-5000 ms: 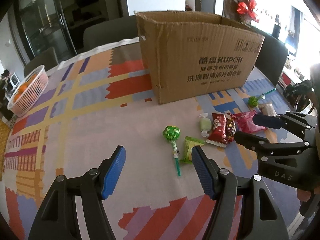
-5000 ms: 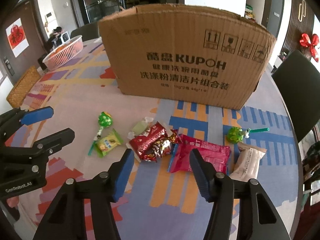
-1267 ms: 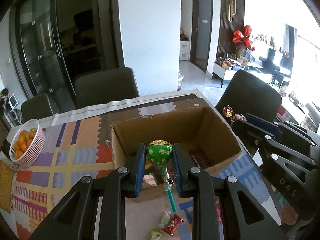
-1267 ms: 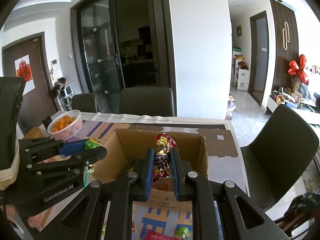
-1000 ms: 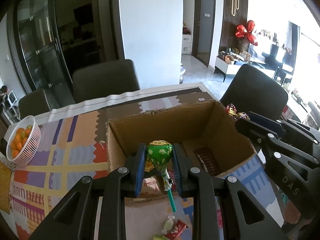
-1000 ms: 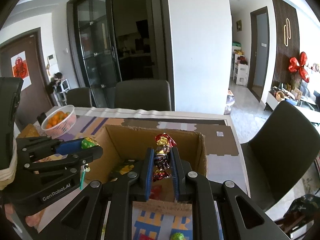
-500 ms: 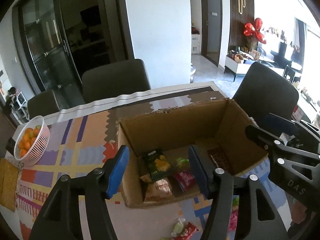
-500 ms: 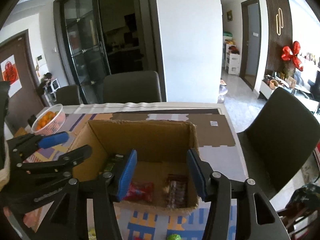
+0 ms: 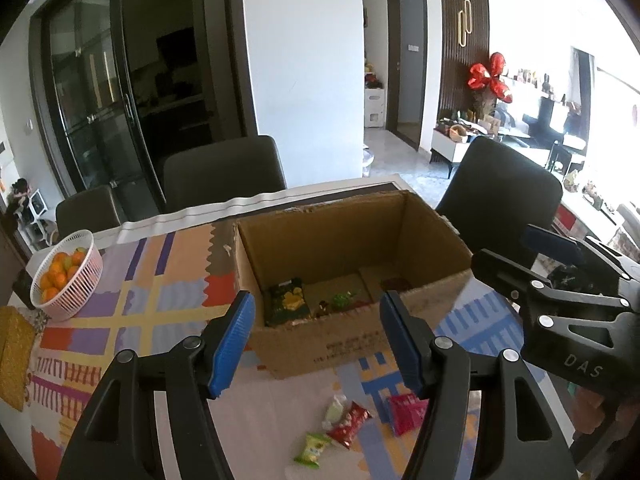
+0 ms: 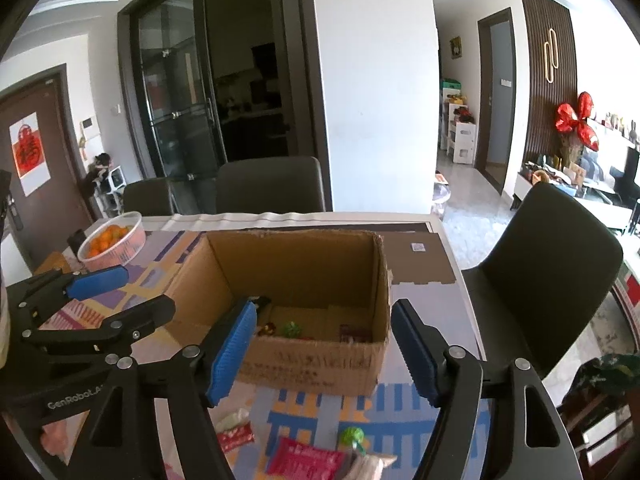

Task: Organize snacks
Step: 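Move the left tool to the red chocolate bar while the right tool moves to the white bag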

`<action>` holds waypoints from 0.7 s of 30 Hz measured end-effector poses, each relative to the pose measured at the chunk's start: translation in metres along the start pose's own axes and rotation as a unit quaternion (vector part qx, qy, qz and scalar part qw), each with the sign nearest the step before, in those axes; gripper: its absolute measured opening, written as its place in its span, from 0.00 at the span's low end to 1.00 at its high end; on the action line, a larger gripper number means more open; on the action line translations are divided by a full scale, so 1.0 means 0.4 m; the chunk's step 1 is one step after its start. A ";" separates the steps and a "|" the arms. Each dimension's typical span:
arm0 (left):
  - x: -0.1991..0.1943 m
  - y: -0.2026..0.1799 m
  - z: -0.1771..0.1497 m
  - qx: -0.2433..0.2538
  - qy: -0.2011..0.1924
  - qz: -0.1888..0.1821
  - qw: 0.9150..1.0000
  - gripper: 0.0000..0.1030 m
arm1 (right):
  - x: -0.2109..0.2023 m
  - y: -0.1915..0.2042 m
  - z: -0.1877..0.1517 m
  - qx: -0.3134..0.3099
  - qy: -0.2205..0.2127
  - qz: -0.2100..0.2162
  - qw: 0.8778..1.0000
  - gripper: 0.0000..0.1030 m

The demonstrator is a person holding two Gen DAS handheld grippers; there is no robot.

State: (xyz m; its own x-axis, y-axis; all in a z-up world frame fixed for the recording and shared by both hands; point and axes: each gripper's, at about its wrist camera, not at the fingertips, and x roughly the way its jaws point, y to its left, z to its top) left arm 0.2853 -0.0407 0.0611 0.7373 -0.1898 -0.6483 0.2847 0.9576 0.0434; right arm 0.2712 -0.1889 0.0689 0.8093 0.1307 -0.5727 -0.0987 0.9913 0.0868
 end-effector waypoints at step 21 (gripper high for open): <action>-0.071 -0.052 -0.163 0.014 0.018 -0.011 1.000 0.62 | -0.089 -0.008 -0.160 0.022 0.030 -0.009 0.999 0.72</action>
State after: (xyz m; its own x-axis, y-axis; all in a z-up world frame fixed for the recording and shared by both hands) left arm 0.2185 -0.0413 0.0292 0.7084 -0.2029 -0.6760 0.3188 0.9465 0.0499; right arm 0.2056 -0.1959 0.0369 0.7744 0.1156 -0.6220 -0.0584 0.9920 0.1116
